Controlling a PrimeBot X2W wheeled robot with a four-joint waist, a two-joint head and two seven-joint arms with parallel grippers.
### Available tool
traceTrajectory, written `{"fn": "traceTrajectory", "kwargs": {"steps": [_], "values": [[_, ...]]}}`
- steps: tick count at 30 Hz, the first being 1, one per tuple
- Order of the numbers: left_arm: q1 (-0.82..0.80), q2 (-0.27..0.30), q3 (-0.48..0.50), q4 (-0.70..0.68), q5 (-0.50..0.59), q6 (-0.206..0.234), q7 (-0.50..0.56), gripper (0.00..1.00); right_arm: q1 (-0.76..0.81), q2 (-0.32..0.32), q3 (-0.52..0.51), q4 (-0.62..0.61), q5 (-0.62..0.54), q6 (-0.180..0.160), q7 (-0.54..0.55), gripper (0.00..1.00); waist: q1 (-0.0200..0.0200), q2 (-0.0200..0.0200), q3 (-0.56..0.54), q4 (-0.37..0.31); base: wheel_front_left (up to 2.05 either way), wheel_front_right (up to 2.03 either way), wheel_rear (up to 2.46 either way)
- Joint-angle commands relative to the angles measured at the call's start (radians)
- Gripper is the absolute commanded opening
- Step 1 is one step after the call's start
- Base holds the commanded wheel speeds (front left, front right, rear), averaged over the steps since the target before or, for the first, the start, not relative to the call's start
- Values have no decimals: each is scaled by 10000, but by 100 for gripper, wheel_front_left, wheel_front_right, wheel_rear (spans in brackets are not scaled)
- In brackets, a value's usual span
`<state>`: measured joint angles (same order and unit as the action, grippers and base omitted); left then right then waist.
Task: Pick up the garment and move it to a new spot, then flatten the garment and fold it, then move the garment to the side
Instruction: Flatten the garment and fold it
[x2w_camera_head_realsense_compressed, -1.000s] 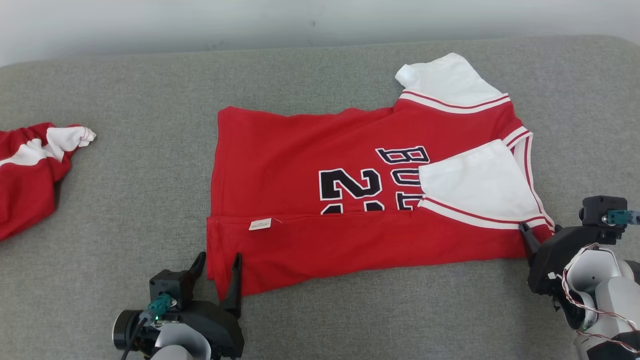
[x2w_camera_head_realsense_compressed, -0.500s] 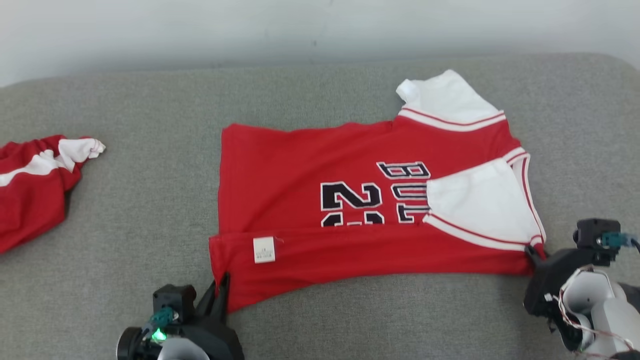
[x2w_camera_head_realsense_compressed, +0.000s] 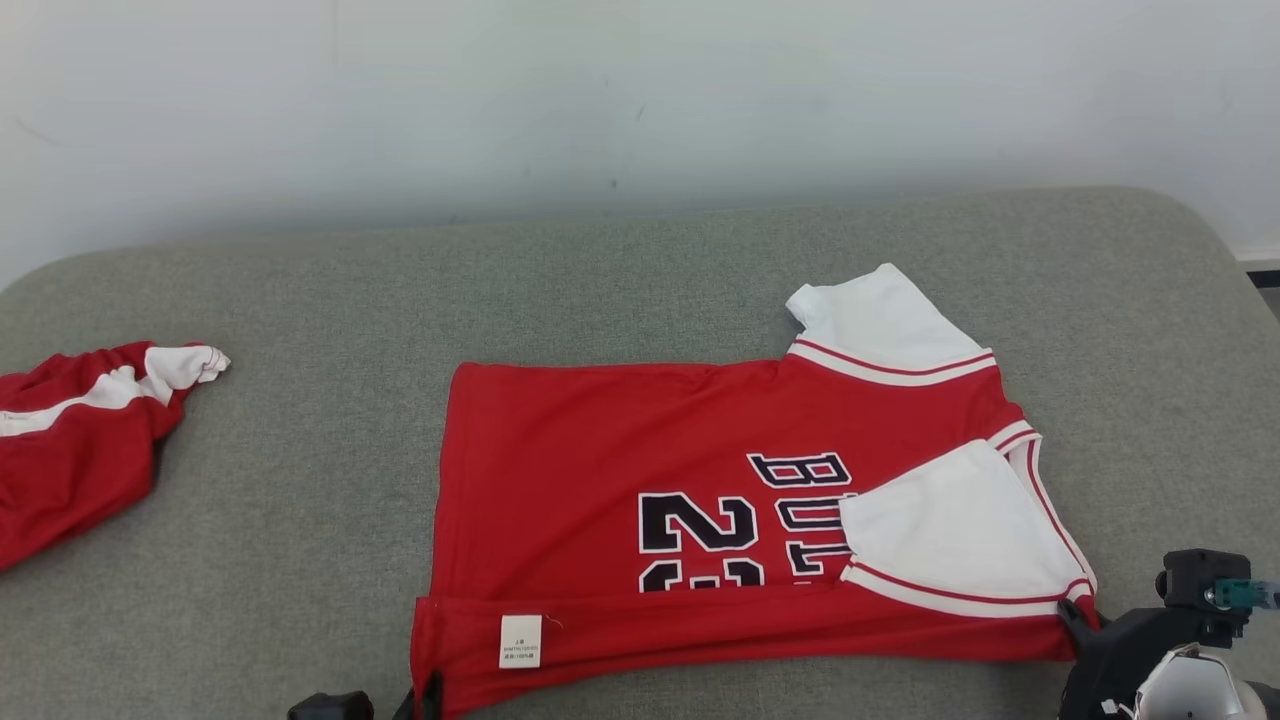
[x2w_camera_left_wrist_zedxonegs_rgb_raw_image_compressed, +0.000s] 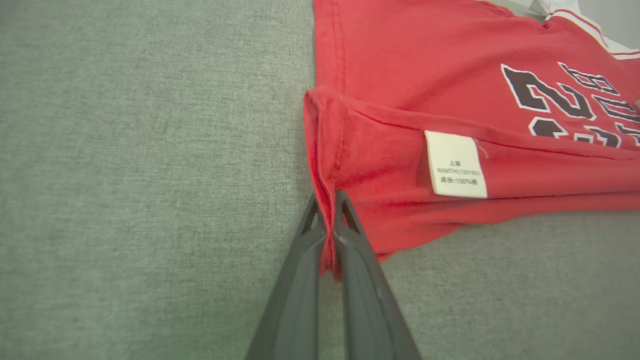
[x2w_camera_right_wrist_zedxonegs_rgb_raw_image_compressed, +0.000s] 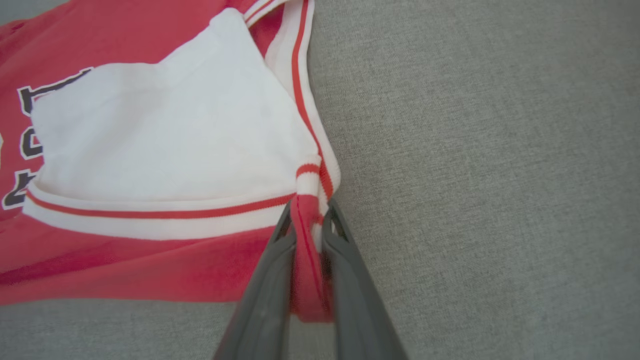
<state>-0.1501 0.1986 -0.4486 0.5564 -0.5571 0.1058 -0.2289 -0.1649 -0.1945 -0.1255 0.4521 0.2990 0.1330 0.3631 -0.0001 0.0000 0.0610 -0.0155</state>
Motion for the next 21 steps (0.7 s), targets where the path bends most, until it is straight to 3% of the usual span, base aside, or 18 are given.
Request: {"fn": "traceTrajectory", "kwargs": {"steps": [1, 5, 6, 7, 15, 21], "values": [[262, 167, 64, -128, -111, 135, 49, 0, 189, -31, -161, -110, 6, -43, 38, 0, 1, 0, -108, -51, 0, 0, 0], [722, 192, 110, -649, -289, 356, 283, 0, 497, 173, -347, -375, -70, -43, 157, 0, 1, 0, -165, -35, 0, 0, 0], [817, 187, 152, -753, -337, 435, 362, 72, 522, 224, -385, -415, -58, -43, 182, 80, 1, 0, -161, -36, 0, 0, 0], [852, 210, 148, -886, -305, 477, 409, 100, 533, 244, -392, -462, -85, -43, 191, 100, 1, 0, -150, -37, 0, 0, 0], [398, 619, 288, -2209, -291, 743, 1008, 100, -162, -8, -402, -1063, -273, -35, 581, 100, 1, 0, 101, -31, 0, 0, 0], [-1327, 1105, 304, -2735, -369, 847, 3028, 100, -1514, -521, -42, -1498, -446, -36, 2129, 100, 1, 0, 517, -1, 0, 0, 0]]}}
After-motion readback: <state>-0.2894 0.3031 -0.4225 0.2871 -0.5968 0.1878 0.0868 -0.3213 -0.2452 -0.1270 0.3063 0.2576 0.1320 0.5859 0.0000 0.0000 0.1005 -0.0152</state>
